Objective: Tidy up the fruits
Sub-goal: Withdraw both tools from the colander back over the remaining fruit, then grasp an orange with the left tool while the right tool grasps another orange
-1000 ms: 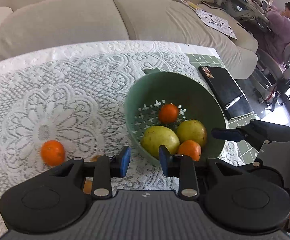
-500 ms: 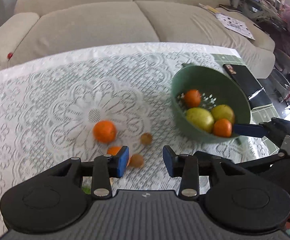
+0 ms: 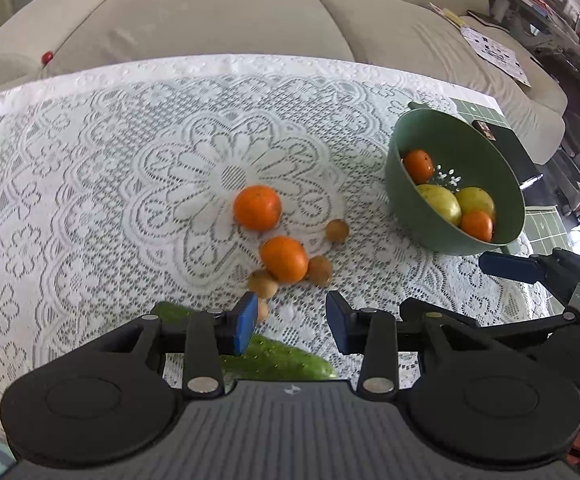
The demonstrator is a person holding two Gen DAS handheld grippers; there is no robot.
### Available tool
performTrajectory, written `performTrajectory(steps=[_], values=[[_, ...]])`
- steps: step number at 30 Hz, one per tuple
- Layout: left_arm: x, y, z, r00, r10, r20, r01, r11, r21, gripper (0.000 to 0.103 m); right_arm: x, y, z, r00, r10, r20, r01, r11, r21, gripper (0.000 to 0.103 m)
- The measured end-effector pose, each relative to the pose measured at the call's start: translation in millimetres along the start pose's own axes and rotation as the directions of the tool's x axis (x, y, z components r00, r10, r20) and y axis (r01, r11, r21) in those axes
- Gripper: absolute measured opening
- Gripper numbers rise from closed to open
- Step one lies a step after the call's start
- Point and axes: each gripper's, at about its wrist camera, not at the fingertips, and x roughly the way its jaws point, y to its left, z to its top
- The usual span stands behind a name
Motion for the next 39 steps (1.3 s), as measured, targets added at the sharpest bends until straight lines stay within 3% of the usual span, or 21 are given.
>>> performTrajectory(steps=[15, 24, 31, 39], values=[[18, 33, -8, 0.998, -0.058, 0.000, 0.058, 0.994, -0.095, 0.046, 32, 14, -2, 0.995, 0.038, -0.088, -0.039, 0.999, -0.010, 0.076], [33, 44, -9, 0.994, -0.109, -0.009, 0.106, 0.983, -0.150, 0.046, 49, 17, 0, 0.990, 0.080, -0.113, -0.082, 0.997, -0.011, 0.054], [42, 51, -4, 0.996, -0.090, -0.013, 0.086, 0.983, -0.163, 0.044, 62, 25, 13, 0.987, 0.129, -0.101, -0.133, 0.990, -0.038, 0.044], [47, 62, 7, 0.999, -0.023, -0.032, 0.017, 0.987, -0.162, 0.044, 83, 38, 32, 0.983, 0.155, -0.096, -0.161, 0.985, -0.055, 0.042]])
